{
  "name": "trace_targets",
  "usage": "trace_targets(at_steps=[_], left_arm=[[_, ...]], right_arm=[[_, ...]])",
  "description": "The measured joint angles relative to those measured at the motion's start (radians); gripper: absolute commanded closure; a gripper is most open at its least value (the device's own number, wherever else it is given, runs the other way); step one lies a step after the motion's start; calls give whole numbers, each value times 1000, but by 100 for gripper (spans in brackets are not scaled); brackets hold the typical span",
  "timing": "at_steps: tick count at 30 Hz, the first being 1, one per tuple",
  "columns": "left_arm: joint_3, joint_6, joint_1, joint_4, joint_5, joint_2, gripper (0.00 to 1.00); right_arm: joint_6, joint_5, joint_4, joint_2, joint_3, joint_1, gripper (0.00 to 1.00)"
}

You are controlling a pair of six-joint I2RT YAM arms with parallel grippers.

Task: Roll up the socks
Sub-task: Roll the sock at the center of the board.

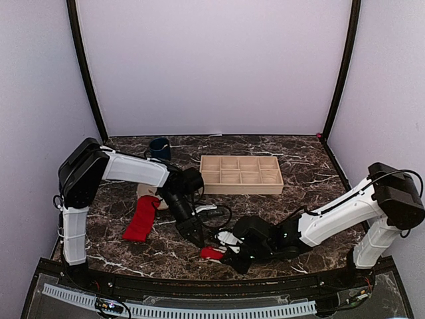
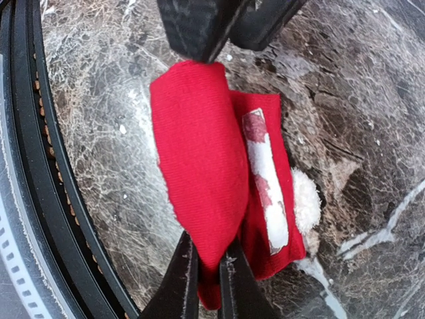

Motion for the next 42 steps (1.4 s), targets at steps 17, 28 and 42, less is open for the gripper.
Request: trace_targets(at_steps=[17,28,42], left_arm=[[-173,-127,44,238,-279,-193,68],[-396,-224,0,534,-477,-474,63],[-581,-224,-228,787,-721,-548,60]], right_arm=[[65,-76,24,-2,-16,-45,97],[116,-240,16,0,-18,-140,97],[188,-498,53,57,-14,-238,97]])
